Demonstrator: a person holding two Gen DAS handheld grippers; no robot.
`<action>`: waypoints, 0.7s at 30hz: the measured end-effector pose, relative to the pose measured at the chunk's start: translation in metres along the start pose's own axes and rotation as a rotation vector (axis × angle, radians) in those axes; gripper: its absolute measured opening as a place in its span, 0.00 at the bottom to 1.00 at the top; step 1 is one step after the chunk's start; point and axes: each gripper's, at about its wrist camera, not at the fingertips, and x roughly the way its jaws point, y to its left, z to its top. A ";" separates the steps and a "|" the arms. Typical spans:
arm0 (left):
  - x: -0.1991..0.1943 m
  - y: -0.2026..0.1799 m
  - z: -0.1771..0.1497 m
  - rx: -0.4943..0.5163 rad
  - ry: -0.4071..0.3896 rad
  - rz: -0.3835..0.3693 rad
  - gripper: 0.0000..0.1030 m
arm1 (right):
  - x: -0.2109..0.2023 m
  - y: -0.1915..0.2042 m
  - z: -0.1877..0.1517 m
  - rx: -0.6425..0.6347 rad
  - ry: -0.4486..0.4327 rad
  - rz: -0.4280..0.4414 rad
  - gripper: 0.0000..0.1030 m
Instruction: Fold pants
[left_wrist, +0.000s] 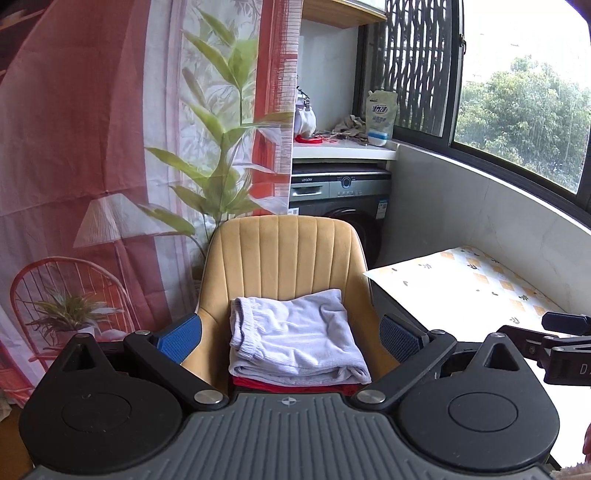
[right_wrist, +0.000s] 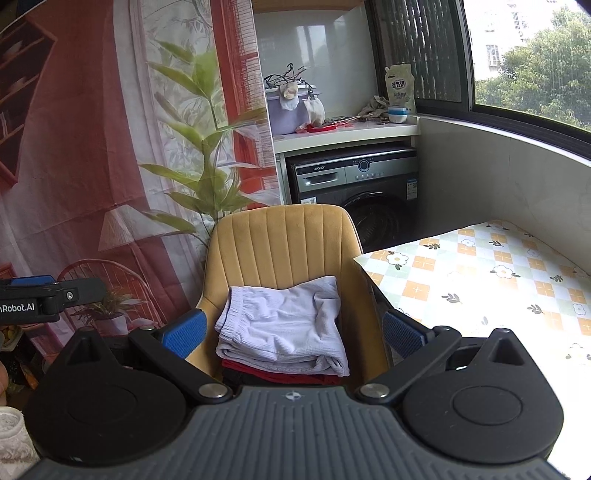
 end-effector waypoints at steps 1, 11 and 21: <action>0.000 0.001 0.001 0.009 -0.004 -0.003 1.00 | 0.000 0.001 0.002 0.001 -0.007 -0.011 1.00; 0.010 0.008 0.007 0.050 -0.020 -0.039 1.00 | 0.014 0.017 0.008 0.021 0.015 -0.058 1.00; 0.014 0.009 0.003 0.072 -0.019 -0.042 1.00 | 0.023 0.024 0.008 0.039 0.016 -0.079 1.00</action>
